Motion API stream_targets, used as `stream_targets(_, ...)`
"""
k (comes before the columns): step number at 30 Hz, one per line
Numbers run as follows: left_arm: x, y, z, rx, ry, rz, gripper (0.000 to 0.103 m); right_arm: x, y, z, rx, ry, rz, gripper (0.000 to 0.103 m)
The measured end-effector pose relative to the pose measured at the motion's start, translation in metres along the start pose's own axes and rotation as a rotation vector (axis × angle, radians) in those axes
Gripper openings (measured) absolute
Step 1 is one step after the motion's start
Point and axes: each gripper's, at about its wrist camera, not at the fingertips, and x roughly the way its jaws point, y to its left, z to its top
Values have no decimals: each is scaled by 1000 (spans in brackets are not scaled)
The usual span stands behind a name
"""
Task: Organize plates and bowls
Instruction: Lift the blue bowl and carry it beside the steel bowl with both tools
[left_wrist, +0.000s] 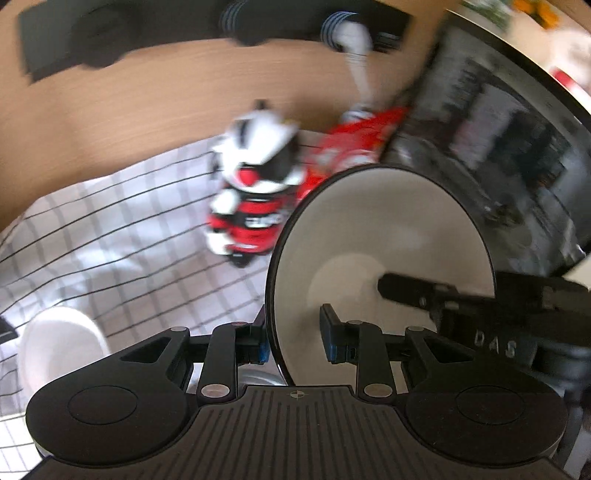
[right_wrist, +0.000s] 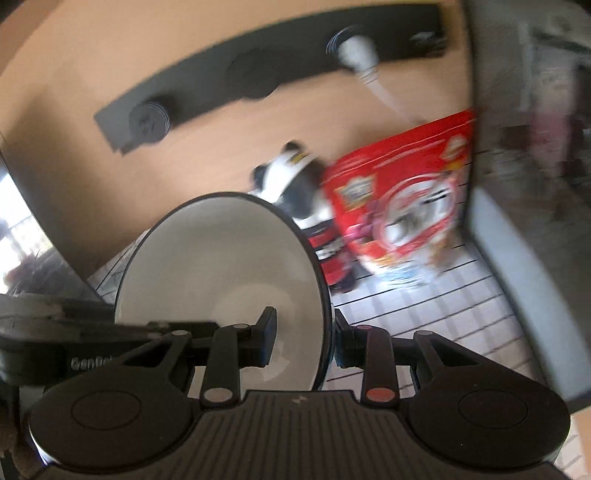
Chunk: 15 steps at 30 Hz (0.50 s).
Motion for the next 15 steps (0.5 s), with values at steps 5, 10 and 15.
stream_targets(5,22,-58,-7,35,23,-32,29,-27,-60,-16,32,-4,-19,31)
stream_targets(10,74,-102,-23,4,153,-70,29,-27,-118,-40,55,65,-39,31)
stream_targets(15,122,-123,-54,-71,265,-56,29,-1,-163,-68,57,183,-22,31)
